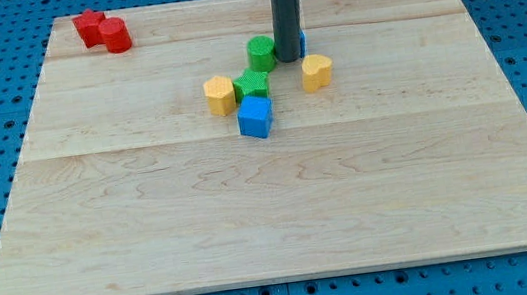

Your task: Drag the triangle to the top center of the board

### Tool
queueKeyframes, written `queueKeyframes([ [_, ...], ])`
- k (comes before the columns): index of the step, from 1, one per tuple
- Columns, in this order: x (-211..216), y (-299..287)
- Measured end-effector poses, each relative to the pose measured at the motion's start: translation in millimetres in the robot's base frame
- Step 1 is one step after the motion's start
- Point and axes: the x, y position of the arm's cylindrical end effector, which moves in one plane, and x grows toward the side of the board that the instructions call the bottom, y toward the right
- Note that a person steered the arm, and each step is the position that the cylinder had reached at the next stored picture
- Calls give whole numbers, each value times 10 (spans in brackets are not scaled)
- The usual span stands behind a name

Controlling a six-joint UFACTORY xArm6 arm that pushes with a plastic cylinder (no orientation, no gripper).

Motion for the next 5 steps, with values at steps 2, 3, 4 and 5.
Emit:
queueKeyframes([
  [2,-36,526],
  [3,-160,596],
  [4,-304,523],
  [5,-283,445],
])
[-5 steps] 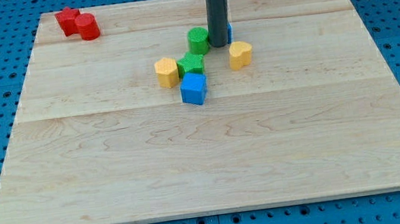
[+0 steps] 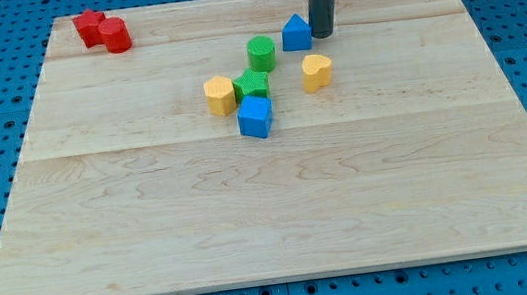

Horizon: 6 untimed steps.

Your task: Drag the triangle to the top center of the board

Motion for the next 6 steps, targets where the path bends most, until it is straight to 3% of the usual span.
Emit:
queueKeyframes([
  [2,225,-46],
  [6,3,-498],
])
